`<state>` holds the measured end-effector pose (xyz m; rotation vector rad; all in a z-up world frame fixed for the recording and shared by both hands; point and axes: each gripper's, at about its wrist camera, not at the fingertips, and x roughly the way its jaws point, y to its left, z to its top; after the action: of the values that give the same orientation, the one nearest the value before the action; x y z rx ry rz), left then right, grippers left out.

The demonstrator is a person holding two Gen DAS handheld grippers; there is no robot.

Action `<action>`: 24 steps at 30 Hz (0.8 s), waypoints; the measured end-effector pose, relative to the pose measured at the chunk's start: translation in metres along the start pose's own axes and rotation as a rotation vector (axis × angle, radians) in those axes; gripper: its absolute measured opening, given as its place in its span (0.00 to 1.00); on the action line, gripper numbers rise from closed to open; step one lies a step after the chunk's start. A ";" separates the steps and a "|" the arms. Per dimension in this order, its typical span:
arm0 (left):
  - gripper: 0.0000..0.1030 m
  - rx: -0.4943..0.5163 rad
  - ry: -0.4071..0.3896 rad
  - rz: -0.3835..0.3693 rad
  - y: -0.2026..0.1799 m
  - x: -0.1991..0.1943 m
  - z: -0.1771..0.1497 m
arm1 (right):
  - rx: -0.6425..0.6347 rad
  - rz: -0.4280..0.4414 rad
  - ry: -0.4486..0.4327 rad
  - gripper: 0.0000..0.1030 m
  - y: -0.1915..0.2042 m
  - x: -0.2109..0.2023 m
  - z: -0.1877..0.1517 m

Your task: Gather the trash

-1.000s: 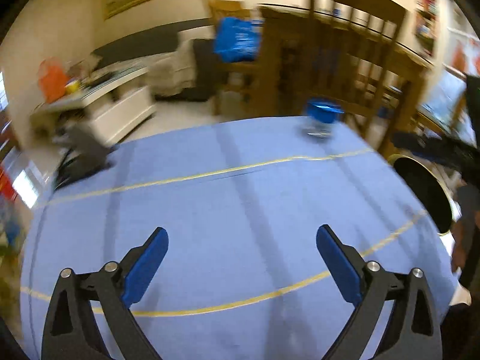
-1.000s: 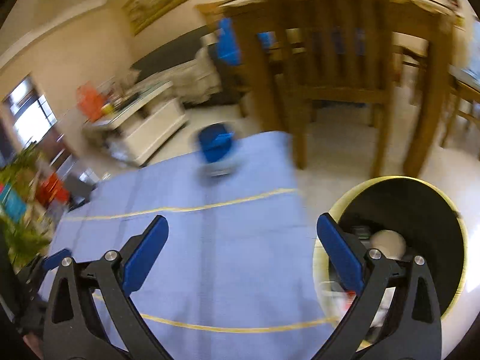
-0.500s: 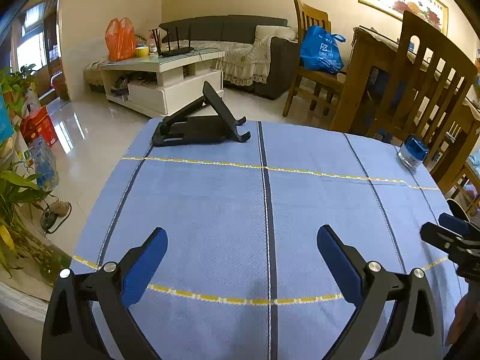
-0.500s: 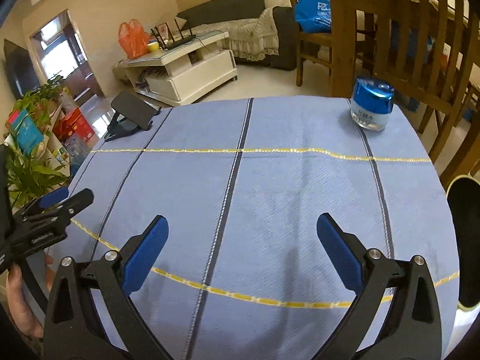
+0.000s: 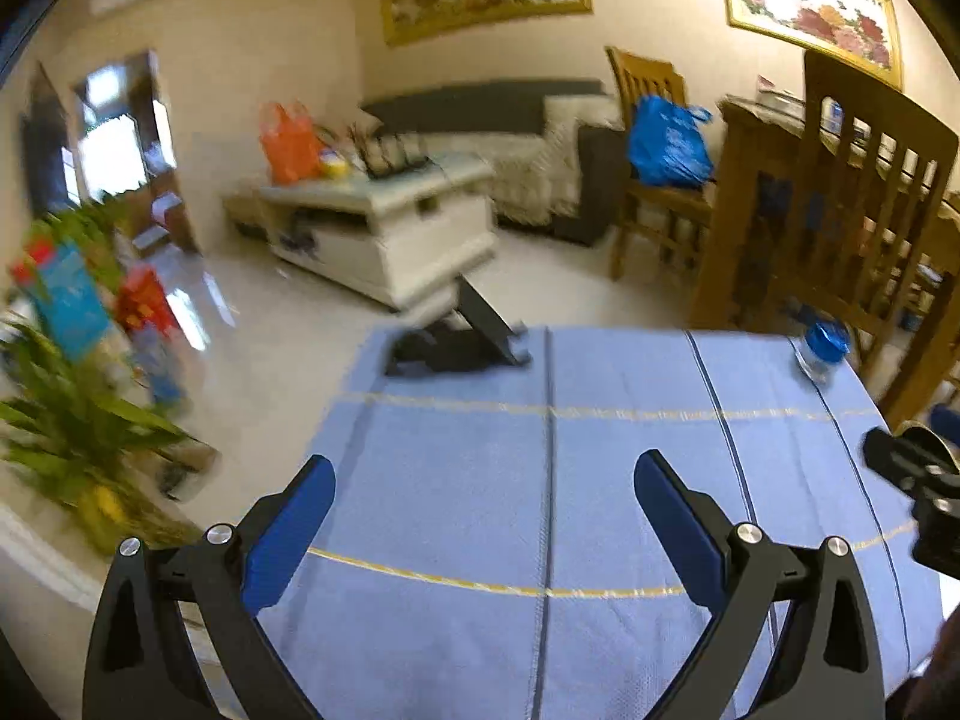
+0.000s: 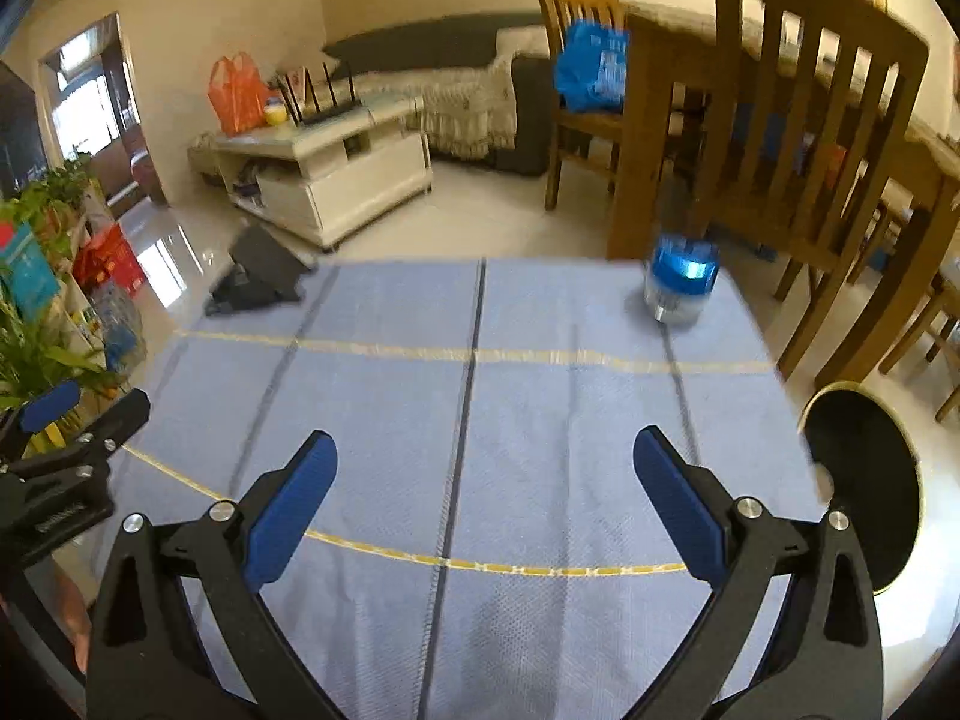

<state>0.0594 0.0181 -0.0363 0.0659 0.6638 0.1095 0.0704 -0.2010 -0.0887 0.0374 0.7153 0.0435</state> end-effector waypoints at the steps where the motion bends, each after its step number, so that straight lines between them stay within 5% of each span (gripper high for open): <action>1: 0.94 -0.002 -0.022 0.020 -0.001 -0.011 0.006 | -0.001 0.005 -0.025 0.95 0.001 -0.013 0.006; 3: 0.94 -0.017 -0.066 0.064 -0.001 -0.038 0.020 | 0.007 0.024 -0.056 0.95 0.002 -0.033 0.017; 5: 0.94 -0.012 -0.056 0.020 -0.003 -0.057 0.032 | 0.015 0.052 -0.091 0.95 -0.001 -0.057 0.028; 7: 0.94 0.006 -0.063 -0.030 -0.006 -0.071 0.037 | 0.013 0.025 -0.127 0.95 -0.004 -0.074 0.030; 10: 0.94 0.022 -0.089 -0.010 -0.013 -0.087 0.036 | 0.006 -0.034 -0.172 0.95 -0.010 -0.095 0.028; 13: 0.94 0.046 -0.069 0.012 -0.020 -0.089 0.033 | -0.005 -0.085 -0.184 0.95 -0.012 -0.105 0.023; 24: 0.94 0.044 -0.058 -0.062 -0.025 -0.089 0.026 | 0.045 0.004 -0.177 0.95 -0.028 -0.112 0.013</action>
<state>0.0079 -0.0182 0.0358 0.0903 0.6096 0.0328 -0.0051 -0.2348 -0.0072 0.0848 0.5390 0.0276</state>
